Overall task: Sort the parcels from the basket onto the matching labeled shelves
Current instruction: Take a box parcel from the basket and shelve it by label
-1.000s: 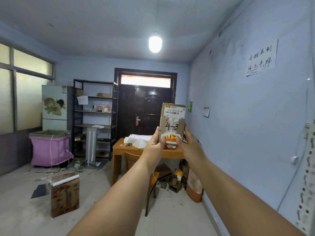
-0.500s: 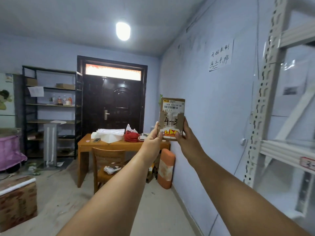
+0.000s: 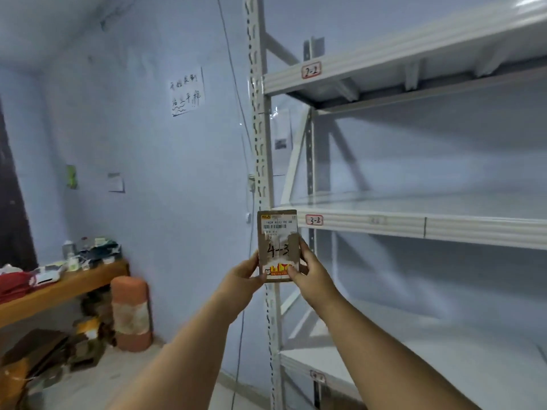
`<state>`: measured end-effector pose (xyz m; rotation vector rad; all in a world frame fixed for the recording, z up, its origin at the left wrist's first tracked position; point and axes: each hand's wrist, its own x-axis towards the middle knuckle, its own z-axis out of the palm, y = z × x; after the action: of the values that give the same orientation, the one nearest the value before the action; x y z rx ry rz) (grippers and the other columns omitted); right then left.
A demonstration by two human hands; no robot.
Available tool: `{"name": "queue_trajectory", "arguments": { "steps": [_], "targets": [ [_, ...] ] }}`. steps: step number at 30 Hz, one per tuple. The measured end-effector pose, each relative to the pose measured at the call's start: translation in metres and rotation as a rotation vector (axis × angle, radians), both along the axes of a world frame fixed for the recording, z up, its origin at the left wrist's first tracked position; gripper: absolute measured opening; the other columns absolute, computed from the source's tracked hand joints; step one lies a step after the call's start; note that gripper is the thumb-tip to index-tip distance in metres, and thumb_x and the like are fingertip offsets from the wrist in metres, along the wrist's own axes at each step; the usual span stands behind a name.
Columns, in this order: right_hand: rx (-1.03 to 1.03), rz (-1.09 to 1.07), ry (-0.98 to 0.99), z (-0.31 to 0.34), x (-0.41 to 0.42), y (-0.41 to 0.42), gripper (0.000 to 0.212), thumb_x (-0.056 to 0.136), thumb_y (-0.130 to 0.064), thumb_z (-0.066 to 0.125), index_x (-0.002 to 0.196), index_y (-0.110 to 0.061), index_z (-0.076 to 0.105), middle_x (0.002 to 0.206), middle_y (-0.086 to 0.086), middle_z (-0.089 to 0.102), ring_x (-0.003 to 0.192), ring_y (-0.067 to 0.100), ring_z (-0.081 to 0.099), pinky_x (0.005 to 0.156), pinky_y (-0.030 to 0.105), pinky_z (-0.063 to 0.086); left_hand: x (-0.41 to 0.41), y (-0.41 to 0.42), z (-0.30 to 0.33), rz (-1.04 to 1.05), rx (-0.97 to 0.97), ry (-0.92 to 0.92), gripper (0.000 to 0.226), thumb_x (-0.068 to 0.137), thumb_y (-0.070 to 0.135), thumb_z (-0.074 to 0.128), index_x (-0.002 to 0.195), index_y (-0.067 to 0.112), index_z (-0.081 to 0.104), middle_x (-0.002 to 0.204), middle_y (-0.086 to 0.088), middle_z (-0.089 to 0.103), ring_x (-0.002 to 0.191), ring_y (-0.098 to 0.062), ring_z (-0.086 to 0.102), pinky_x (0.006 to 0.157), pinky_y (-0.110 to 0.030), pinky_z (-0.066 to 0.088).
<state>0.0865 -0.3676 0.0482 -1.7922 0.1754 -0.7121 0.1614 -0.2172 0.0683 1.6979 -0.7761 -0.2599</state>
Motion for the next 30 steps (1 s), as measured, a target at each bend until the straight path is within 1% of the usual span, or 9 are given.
{"name": "queue_trajectory", "arguments": {
  "steps": [3,5,9,13,16,20,23,26,30],
  "targets": [
    [0.017,-0.122,0.036,-0.012,-0.051,-0.015,0.070,0.095,-0.011,0.056,0.148,-0.045,0.025,0.134,-0.014,0.055,0.118,0.005,0.056,0.100,0.026,0.046,-0.026,-0.025,-0.011,-0.116,0.025,0.009,0.047,0.093,0.001,0.055,0.122,0.038,0.058,0.098,0.018,0.067,0.078,0.004,0.057,0.068,-0.012,0.042],
    [0.030,-0.203,0.059,-0.017,-0.087,-0.028,0.072,0.095,-0.009,0.057,0.148,-0.045,0.026,0.132,-0.019,0.054,0.115,0.000,0.056,0.094,0.020,0.046,-0.052,-0.044,-0.014,-0.193,0.056,-0.018,0.045,0.091,-0.005,0.053,0.107,0.036,0.063,0.082,0.014,0.068,0.065,-0.001,0.053,0.058,-0.011,0.039],
    [0.036,-0.328,0.115,-0.026,-0.150,-0.055,0.077,0.093,-0.005,0.059,0.151,-0.040,0.022,0.139,-0.019,0.048,0.120,0.004,0.053,0.099,0.024,0.047,-0.101,-0.077,-0.022,-0.313,0.096,-0.084,0.043,0.088,-0.011,0.053,0.094,0.030,0.064,0.076,0.018,0.070,0.076,-0.003,0.063,0.062,-0.007,0.044],
    [0.069,-0.398,0.149,-0.033,-0.202,-0.079,0.076,0.092,-0.006,0.062,0.151,-0.036,0.026,0.141,-0.017,0.049,0.118,0.003,0.054,0.088,0.017,0.047,-0.142,-0.106,-0.022,-0.450,0.136,-0.157,0.032,0.090,-0.004,0.056,0.109,0.019,0.067,0.090,0.014,0.071,0.080,0.004,0.062,0.065,-0.004,0.045],
    [0.043,-0.436,0.183,-0.040,-0.237,-0.101,0.064,0.093,-0.008,0.062,0.147,-0.032,0.037,0.130,-0.015,0.058,0.107,-0.003,0.058,0.079,0.008,0.045,-0.170,-0.133,-0.026,-0.498,0.182,-0.210,0.035,0.091,-0.002,0.052,0.106,0.026,0.066,0.074,0.022,0.066,0.062,0.015,0.058,0.057,-0.001,0.041],
    [-0.018,-0.514,0.250,-0.049,-0.283,-0.138,0.061,0.093,-0.014,0.062,0.146,-0.034,0.038,0.121,-0.017,0.058,0.108,0.003,0.056,0.073,0.005,0.040,-0.214,-0.181,-0.036,-0.521,0.203,-0.224,0.036,0.092,-0.006,0.050,0.110,0.023,0.061,0.086,0.020,0.062,0.064,0.022,0.056,0.060,0.001,0.040],
    [-0.067,-0.568,0.300,-0.056,-0.322,-0.174,0.064,0.092,-0.018,0.063,0.147,-0.035,0.036,0.124,-0.015,0.059,0.114,0.010,0.058,0.087,0.019,0.045,-0.243,-0.226,-0.050,-0.515,0.196,-0.164,0.033,0.093,-0.007,0.050,0.113,0.016,0.065,0.088,0.009,0.065,0.064,0.014,0.060,0.064,-0.005,0.047],
    [-0.101,-0.608,0.339,-0.063,-0.363,-0.211,0.061,0.089,-0.017,0.068,0.144,-0.030,0.044,0.119,-0.015,0.059,0.101,0.007,0.060,0.083,0.021,0.045,-0.270,-0.274,-0.066,-0.470,0.197,-0.134,0.022,0.091,0.009,0.060,0.105,0.021,0.073,0.087,0.004,0.071,0.077,-0.007,0.062,0.079,-0.027,0.055],
    [-0.105,-0.642,0.397,-0.080,-0.411,-0.260,0.055,0.085,-0.013,0.072,0.135,-0.026,0.054,0.118,-0.012,0.064,0.099,0.006,0.063,0.079,0.018,0.049,-0.313,-0.332,-0.090,-0.414,0.210,-0.102,0.019,0.089,0.017,0.064,0.104,0.021,0.074,0.077,0.009,0.067,0.072,-0.009,0.059,0.066,-0.025,0.047]
  ]
}}
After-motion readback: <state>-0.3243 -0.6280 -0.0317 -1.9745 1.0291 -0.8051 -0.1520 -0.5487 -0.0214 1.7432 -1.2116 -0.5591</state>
